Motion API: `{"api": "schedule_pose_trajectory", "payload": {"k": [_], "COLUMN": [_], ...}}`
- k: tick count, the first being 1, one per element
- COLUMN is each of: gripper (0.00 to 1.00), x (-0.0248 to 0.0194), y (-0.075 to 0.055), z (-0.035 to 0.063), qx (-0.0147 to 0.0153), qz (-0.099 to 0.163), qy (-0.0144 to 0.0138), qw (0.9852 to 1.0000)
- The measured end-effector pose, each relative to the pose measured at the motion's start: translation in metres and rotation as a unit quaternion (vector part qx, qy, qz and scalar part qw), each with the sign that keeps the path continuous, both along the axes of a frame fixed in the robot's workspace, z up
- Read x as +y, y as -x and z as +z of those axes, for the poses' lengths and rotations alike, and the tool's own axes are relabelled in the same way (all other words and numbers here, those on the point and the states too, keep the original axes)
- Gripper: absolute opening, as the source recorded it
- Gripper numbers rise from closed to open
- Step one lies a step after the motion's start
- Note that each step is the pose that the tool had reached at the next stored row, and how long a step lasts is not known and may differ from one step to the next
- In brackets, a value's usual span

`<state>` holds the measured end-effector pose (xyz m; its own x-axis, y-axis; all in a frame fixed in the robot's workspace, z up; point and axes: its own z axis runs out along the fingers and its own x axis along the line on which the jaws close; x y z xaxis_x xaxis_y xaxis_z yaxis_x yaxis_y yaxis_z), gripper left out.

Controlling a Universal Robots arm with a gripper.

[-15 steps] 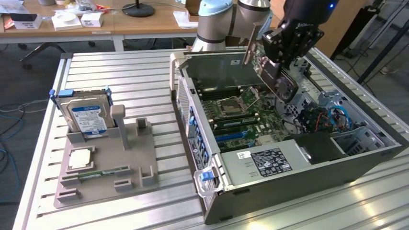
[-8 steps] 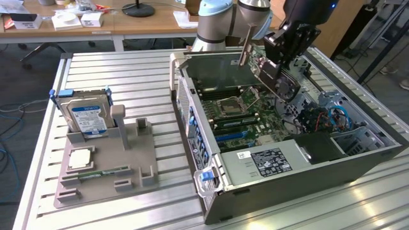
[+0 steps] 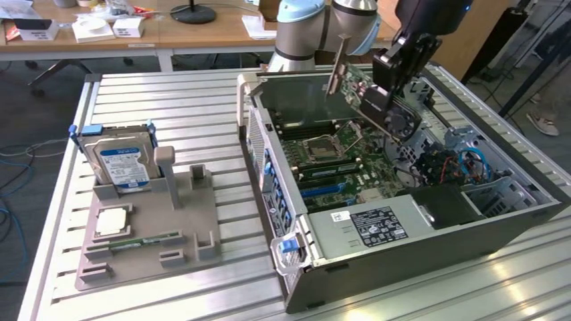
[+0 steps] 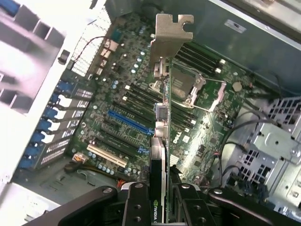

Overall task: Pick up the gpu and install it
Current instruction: 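Insert the gpu into the slot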

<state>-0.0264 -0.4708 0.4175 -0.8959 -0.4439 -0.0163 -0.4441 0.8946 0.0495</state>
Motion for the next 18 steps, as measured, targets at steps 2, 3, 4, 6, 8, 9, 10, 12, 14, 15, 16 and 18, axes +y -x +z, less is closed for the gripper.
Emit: {"api": "schedule_pose_trajectory", "payload": {"k": [2, 3, 4, 6, 8, 9, 10, 12, 14, 15, 16, 18], "gripper": [0.27, 0.27, 0.27, 0.27, 0.27, 0.27, 0.27, 0.27, 0.27, 0.27, 0.27, 0.27], "x": [0.0000, 0.0000, 0.0000, 0.0000, 0.0000, 0.0000, 0.0000, 0.0000, 0.0000, 0.0000, 0.0000, 0.0000], "y": [0.0000, 0.0000, 0.0000, 0.0000, 0.0000, 0.0000, 0.0000, 0.0000, 0.0000, 0.0000, 0.0000, 0.0000], "z": [-0.0001, -0.0002, -0.0003, -0.0004, -0.0005, -0.0006, -0.0006, -0.0007, -0.0008, -0.0008, -0.0008, -0.0009], "qx": [0.0000, 0.0000, 0.0000, 0.0000, 0.0000, 0.0000, 0.0000, 0.0000, 0.0000, 0.0000, 0.0000, 0.0000], "qz": [0.018, 0.027, 0.037, 0.055, 0.073, 0.082, 0.091, 0.109, 0.127, 0.136, 0.145, 0.163], "qy": [0.0000, 0.0000, 0.0000, 0.0000, 0.0000, 0.0000, 0.0000, 0.0000, 0.0000, 0.0000, 0.0000, 0.0000], "qw": [0.9998, 0.9996, 0.9993, 0.9985, 0.9973, 0.9966, 0.9959, 0.9941, 0.9918, 0.9907, 0.9894, 0.9866]}}
